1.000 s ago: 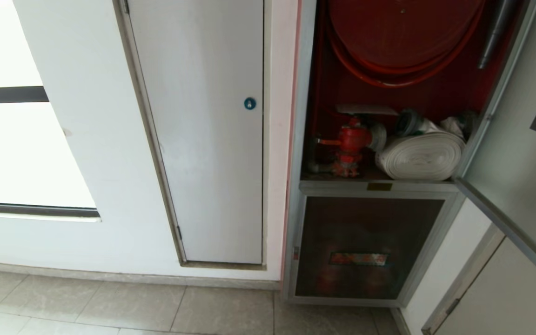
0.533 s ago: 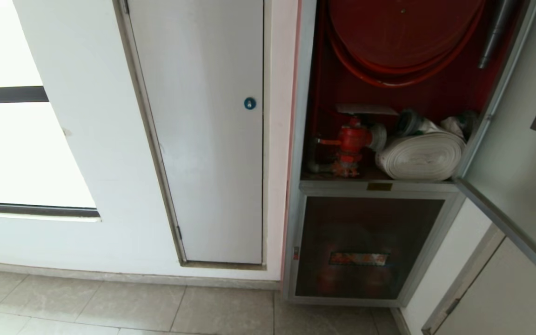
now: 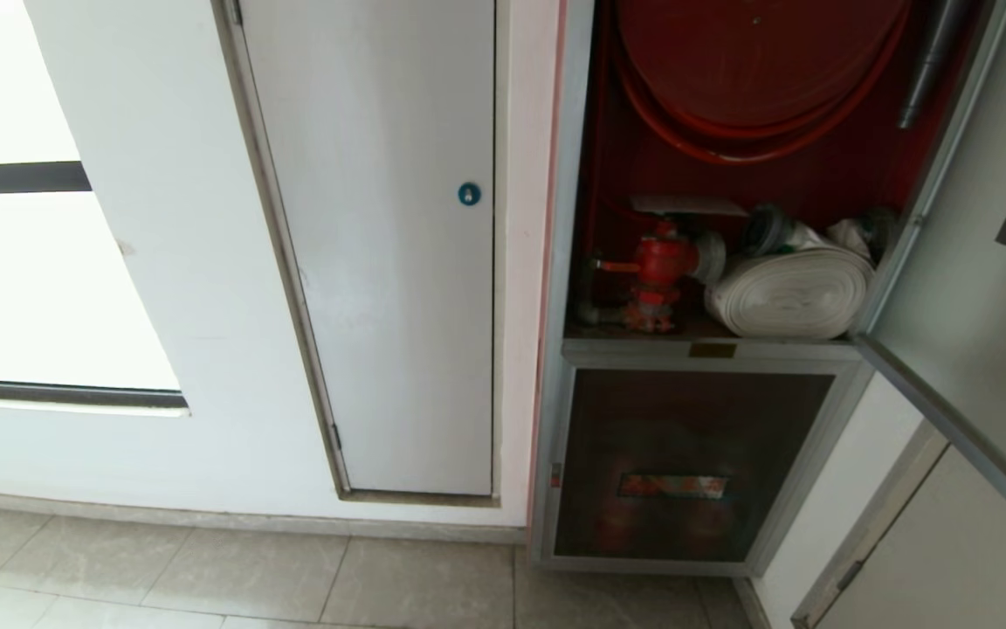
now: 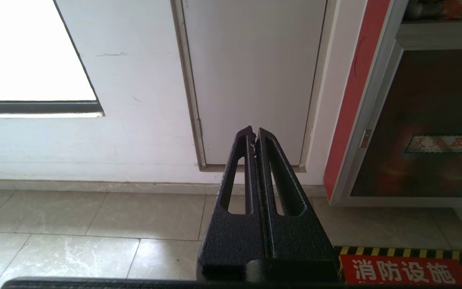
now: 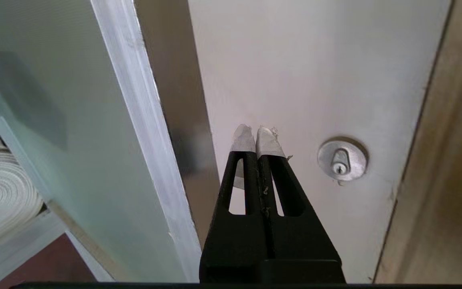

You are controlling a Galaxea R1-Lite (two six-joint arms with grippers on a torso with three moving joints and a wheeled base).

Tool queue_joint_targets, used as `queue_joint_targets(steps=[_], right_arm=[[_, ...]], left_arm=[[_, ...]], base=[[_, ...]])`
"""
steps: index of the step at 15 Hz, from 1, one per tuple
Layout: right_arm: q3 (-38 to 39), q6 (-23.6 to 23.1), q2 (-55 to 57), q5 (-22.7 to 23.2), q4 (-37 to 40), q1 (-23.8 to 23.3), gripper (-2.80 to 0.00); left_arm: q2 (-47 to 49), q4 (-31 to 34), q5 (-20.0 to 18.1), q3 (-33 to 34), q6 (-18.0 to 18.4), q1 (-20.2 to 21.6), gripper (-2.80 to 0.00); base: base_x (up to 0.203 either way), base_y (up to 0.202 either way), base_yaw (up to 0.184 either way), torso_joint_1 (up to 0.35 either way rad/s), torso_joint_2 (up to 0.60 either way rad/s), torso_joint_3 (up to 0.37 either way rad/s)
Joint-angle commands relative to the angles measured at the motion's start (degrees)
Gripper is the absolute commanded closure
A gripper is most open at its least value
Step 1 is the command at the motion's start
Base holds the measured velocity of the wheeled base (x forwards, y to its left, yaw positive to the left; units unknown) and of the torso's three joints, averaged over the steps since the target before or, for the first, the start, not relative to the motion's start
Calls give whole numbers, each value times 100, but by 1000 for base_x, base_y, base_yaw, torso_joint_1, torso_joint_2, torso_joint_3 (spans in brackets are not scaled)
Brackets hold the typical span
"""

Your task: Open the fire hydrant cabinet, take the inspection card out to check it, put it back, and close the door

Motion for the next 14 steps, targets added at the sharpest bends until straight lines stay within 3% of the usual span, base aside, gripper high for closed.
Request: queue_joint_targets(steps=[1,7,13,14], right_arm=[[-73,2,178,100,-30,27,0],[-73,-7,94,440,-8,149,0],[247,-7,-392,670,31,566,0],[348,-11,-519,677,31,811,0]], left_arm=[[1,-3,-1,70,0,1,0],[1,-3,-1,70,0,1,0],[1,-3,-1,70,0,1,0],[1,-3,-1,70,0,1,0]], base=[[0,0,0,0,0,0],[0,0,0,0,0,0],[0,0,0,0,0,0],[0,0,0,0,0,0]])
